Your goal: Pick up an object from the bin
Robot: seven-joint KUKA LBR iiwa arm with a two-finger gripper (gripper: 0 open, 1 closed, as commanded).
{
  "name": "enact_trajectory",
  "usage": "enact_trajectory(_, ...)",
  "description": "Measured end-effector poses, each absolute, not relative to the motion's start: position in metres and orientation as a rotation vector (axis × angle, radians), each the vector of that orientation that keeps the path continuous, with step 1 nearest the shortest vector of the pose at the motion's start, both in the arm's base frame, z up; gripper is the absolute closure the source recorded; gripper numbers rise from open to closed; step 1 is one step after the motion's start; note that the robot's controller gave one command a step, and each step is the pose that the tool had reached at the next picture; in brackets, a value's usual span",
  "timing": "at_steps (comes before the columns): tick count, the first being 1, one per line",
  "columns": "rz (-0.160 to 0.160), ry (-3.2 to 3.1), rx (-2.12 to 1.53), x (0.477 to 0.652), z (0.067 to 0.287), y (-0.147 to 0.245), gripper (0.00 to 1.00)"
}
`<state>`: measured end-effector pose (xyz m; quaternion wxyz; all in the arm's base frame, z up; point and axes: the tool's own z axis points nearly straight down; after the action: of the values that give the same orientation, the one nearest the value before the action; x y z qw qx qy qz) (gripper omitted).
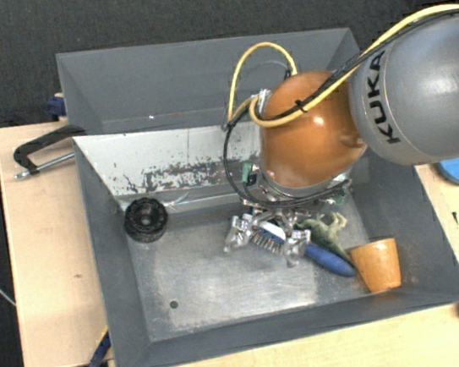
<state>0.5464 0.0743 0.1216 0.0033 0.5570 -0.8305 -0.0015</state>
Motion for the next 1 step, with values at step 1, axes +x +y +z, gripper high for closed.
enact_trajectory(1,0.001,-2.623,1.744,0.5925,0.0732,0.0169,0.0)
